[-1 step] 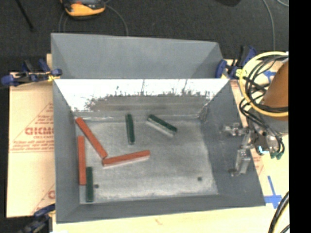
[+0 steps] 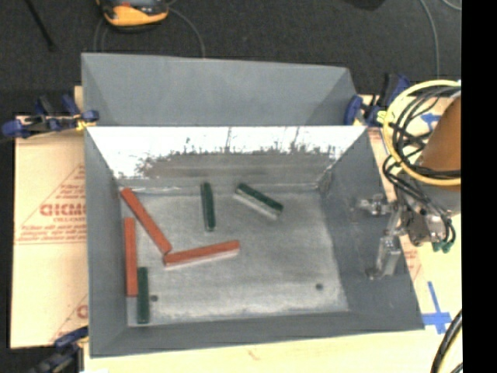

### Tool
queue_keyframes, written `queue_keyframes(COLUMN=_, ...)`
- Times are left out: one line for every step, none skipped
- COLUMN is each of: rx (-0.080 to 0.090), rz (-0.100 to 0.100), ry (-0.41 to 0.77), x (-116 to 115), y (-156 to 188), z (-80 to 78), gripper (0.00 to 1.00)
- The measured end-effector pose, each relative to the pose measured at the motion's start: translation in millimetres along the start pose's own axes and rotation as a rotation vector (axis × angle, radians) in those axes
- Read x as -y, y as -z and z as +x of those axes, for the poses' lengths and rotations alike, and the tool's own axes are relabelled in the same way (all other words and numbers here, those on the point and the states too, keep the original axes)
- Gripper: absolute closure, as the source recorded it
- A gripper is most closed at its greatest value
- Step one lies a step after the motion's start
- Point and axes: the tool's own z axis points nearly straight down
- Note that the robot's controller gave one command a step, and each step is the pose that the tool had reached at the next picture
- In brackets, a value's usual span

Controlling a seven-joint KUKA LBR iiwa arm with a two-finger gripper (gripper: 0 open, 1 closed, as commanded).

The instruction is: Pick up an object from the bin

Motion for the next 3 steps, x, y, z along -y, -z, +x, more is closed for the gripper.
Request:
queue_keyframes(rx=0.004, rz=-0.002, ry=-0.095, x=-44, y=-73, z=-18.2, gripper=0.0)
queue_keyframes(rx=-0.004, rz=-0.002, ry=-0.33, x=-87, y=-83, z=-49.3, gripper=0.0)
queue_keyframes(rx=0.002, rz=-0.001, ry=-0.182, x=-115, y=-95, z=-94.4, gripper=0.0)
